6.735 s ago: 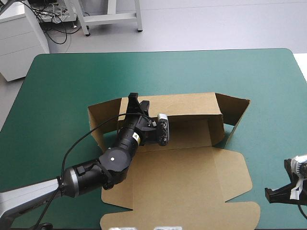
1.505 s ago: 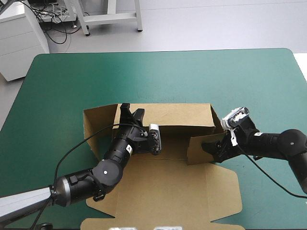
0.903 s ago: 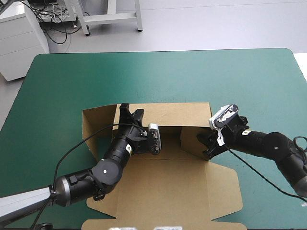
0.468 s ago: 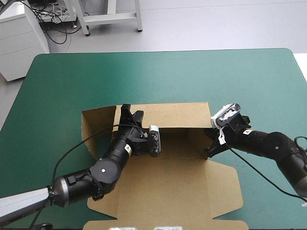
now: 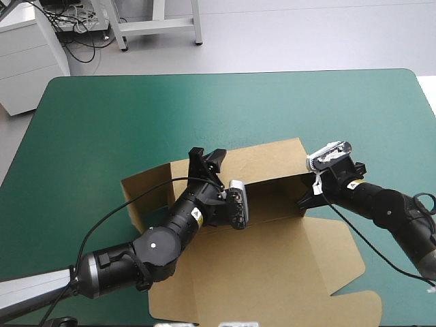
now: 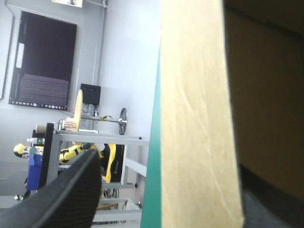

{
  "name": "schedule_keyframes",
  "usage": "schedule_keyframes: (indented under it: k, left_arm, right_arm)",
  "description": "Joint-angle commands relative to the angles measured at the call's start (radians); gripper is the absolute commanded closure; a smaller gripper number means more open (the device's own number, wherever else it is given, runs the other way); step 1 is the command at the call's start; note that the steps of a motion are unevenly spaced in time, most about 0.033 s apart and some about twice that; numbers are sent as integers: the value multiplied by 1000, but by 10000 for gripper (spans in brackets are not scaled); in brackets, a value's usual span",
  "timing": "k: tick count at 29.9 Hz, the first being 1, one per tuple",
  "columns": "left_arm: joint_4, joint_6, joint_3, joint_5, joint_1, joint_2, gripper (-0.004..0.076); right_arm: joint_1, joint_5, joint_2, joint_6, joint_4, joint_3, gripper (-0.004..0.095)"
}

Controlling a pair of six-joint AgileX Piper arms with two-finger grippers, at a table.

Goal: Fold the box

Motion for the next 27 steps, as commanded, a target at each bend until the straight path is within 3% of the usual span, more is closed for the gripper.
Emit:
schedule_keyframes:
  k: [1, 6, 11, 13, 17, 21, 27]
  left_arm:
    - [27, -11, -88, 34, -64, -28, 232]
    - [23, 38, -134, 108, -185, -28, 232]
    - [-23, 105, -181, 310, -307, -38, 258]
    - [-107, 173, -203, 327, -324, -60, 381]
    - [-299, 233, -266, 323, -309, -109, 755]
    - [-483, 336, -364, 340, -245, -139, 730]
    - [-799, 487, -494, 401, -24, -166, 730]
  right_arm:
    - [3, -131, -12, 72, -37, -27, 927]
    - [3, -153, 41, 135, -41, -62, 927]
    - [3, -119, 102, 164, -41, -123, 927]
    - [3, -114, 113, 170, -41, -137, 927]
    - [3, -109, 113, 172, -56, -152, 927]
    - [3, -78, 113, 176, -73, -154, 927]
    - [3, -67, 113, 179, -75, -154, 928]
